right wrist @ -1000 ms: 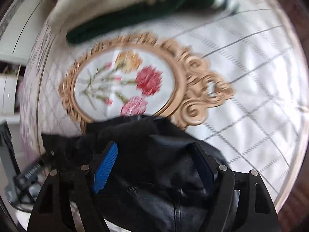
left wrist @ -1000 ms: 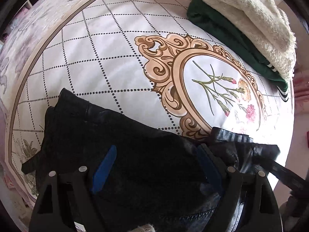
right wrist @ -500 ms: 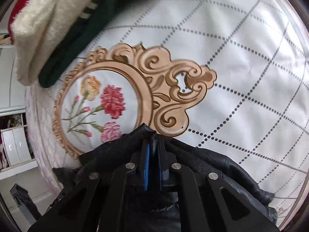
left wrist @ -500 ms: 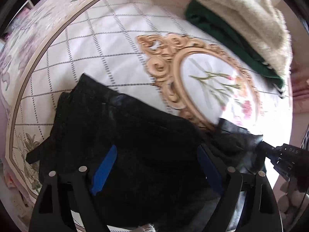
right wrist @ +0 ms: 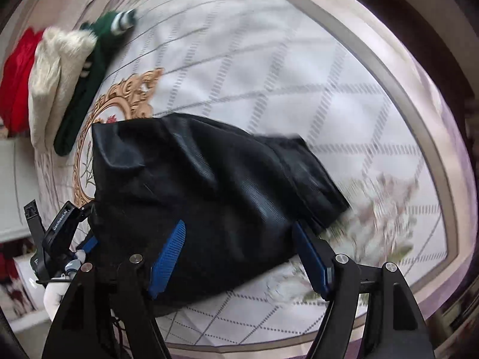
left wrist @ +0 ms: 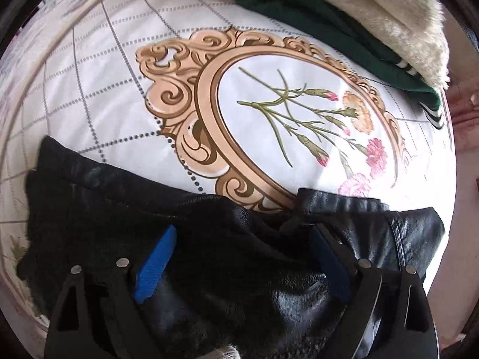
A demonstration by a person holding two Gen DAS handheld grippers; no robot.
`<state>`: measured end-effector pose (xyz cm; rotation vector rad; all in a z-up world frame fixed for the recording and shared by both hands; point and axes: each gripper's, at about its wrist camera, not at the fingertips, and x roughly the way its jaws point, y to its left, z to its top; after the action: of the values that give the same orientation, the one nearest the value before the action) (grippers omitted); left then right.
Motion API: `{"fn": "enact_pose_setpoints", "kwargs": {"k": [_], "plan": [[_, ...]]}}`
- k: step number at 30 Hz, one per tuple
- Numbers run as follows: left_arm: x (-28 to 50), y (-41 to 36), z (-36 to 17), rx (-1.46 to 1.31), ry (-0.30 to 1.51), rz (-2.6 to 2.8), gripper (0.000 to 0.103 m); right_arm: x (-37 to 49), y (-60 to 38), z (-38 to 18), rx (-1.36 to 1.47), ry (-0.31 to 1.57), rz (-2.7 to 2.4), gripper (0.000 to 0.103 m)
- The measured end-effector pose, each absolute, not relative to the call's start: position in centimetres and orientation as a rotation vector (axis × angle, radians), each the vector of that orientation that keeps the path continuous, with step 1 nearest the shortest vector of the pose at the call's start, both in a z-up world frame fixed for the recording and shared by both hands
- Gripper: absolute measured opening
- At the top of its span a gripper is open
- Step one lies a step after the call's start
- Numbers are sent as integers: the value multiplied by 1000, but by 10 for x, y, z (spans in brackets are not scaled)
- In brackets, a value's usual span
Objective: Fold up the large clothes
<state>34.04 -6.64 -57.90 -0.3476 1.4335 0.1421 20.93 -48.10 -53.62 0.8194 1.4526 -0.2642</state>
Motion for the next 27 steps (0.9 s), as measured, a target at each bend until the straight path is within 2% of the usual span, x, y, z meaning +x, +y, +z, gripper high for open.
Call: {"fn": "enact_pose_setpoints", "kwargs": {"k": [5,7,9,11,15,19,20,21,22,27], "plan": [[321,-71,-543,-321,1415,133,92,172,-499,-580,1040,1413,-246,76],[314,-75,-542,-282,1429,141,92,171,-499,-596,1115,1366,-189,79],[305,-81,-555,-209,1465,155,92,177,-497,-605,1150,1294,-126,93],[300,-82,-575,-204,1511,144,93,185,-493,-605,1185,1194,-44,101],[307,-77,-591,-242,1532,120,103,203,-474,-620,1319,1093,109,101],[314,-74,-598,-276,1544,98,103,216,-461,-624,1356,1013,98,101],[316,-72,-600,-286,1547,95,103,217,-460,-623,1379,989,102,89],[316,-70,-601,-296,1548,95,103,217,-457,-626,1409,989,84,48],[318,-68,-602,-309,1548,97,103,217,-454,-629,1428,997,73,25],[330,-63,-610,-307,1549,81,103,223,-438,-594,1348,971,94,22]]}}
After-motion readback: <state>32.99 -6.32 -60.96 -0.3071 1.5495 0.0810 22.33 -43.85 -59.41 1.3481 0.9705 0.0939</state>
